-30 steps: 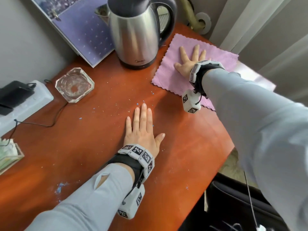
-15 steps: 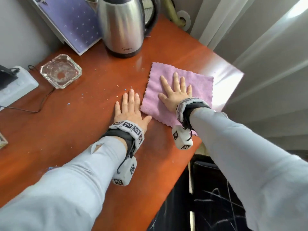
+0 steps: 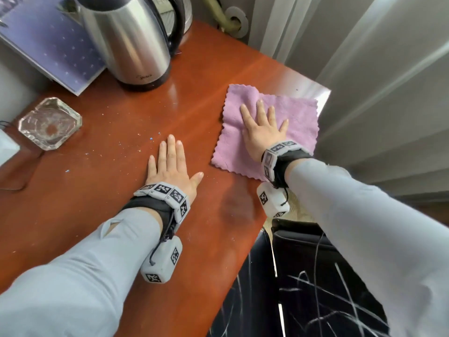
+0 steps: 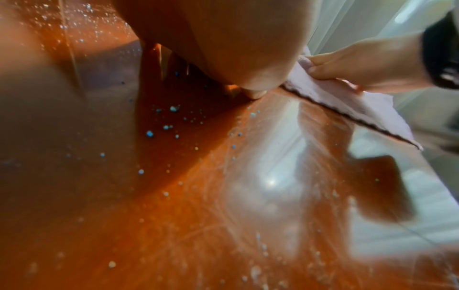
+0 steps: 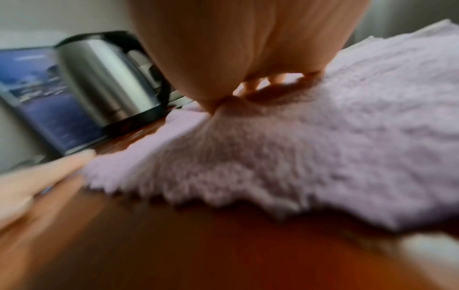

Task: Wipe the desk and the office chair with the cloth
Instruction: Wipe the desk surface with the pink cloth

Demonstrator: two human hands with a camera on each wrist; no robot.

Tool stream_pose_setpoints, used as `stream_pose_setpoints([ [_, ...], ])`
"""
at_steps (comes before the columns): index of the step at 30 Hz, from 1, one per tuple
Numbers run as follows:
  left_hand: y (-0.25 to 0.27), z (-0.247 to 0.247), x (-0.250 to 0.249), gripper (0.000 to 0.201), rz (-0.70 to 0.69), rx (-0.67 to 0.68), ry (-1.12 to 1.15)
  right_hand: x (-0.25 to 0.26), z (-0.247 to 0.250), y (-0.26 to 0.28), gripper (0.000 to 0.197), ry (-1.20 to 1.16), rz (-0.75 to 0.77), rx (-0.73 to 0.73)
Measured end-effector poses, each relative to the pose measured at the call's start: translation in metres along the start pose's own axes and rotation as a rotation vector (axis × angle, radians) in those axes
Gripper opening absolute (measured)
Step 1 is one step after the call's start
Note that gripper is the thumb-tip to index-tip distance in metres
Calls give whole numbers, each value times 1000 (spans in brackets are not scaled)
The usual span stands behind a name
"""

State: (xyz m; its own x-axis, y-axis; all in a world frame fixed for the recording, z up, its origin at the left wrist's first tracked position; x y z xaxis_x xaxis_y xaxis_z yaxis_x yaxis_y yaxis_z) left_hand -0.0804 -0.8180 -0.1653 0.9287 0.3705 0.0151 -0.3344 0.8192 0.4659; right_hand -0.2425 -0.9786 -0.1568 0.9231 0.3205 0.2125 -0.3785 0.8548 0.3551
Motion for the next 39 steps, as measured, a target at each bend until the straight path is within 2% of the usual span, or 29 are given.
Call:
stream_pose_setpoints([
  [3,1,0,0,83,8,14,-5,4,-11,24,69,-35,56,-35],
  [5,1,0,1,84,9,15,-5,-5,-2,30,68,-136,48,-84],
  [8,1,0,1,84,13,22,-12,-34,29,23,70,-317,-87,-236],
  [11,1,-2,3,84,18,31,-23,-64,50,-5,77,-293,-190,-312],
  [13,0,-2,3,84,13,23,-14,-78,61,-30,74,-275,-206,-296],
  [16,-1,-6,4,84,20,36,-8,-87,58,-61,61,-183,-232,-189],
  [19,-1,-7,3,84,19,34,-4,-82,36,-64,65,-80,-243,-73],
  [26,-2,-4,2,84,16,-12,33,-29,-3,4,71,44,-79,-20],
  [33,2,0,6,81,-57,-37,63,32,-64,114,71,55,18,52],
  [36,29,-4,18,78,-126,-54,34,70,-94,178,72,53,75,119],
  [39,75,-20,48,79,-78,-86,26,93,-113,208,71,69,100,149],
])
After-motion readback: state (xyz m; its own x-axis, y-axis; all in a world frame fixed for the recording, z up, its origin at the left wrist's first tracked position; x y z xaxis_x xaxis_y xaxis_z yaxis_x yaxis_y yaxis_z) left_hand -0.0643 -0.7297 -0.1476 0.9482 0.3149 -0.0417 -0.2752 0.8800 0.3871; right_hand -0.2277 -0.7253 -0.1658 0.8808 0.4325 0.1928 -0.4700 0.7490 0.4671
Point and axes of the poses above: each hand's wrist, its own y-axis away from the middle knuckle, its own z-axis out of the back of the hand, x = y × z, the point moved 8 cm from there along -y, towards the middle knuckle
